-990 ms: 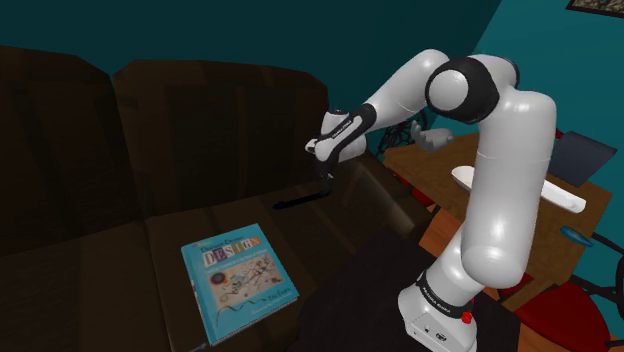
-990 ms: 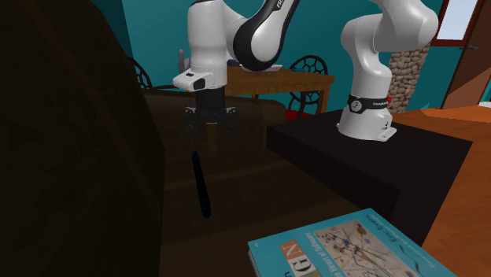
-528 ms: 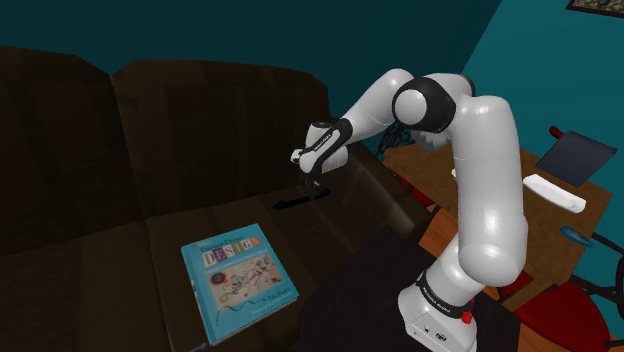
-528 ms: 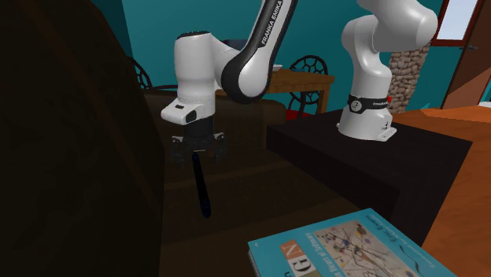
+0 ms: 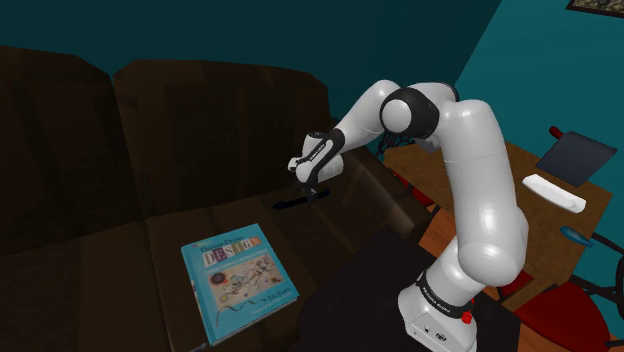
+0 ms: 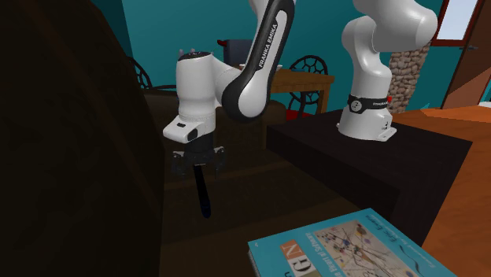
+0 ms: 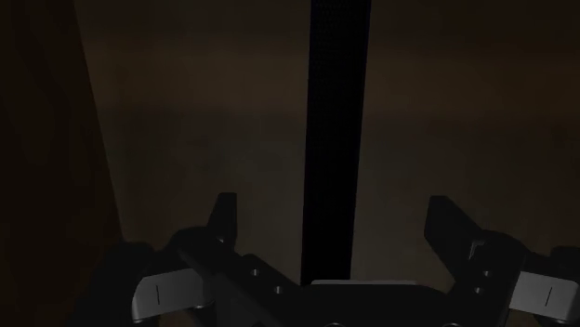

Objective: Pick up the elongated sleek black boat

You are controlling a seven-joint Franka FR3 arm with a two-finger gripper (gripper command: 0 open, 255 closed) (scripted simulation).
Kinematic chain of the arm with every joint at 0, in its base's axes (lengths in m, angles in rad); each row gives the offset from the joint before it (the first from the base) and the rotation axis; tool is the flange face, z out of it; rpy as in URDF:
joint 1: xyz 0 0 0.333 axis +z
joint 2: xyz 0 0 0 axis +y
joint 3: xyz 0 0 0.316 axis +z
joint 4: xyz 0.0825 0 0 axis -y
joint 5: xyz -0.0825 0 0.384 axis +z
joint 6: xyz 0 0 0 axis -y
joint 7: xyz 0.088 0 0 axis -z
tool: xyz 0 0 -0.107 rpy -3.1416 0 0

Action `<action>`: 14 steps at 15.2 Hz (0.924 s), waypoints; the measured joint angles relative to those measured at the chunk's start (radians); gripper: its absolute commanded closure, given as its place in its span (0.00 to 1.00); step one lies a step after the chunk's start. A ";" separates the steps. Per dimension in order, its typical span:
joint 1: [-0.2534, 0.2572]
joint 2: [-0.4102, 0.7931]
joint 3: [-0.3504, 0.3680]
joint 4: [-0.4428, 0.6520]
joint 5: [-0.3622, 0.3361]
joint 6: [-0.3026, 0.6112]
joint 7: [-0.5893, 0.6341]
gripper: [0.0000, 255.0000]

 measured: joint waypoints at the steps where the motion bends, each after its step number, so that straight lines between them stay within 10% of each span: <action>1: -0.001 0.004 0.001 0.002 0.000 0.002 0.000 1.00; 14: 0.005 -0.033 -0.005 -0.012 -0.004 -0.019 0.001 1.00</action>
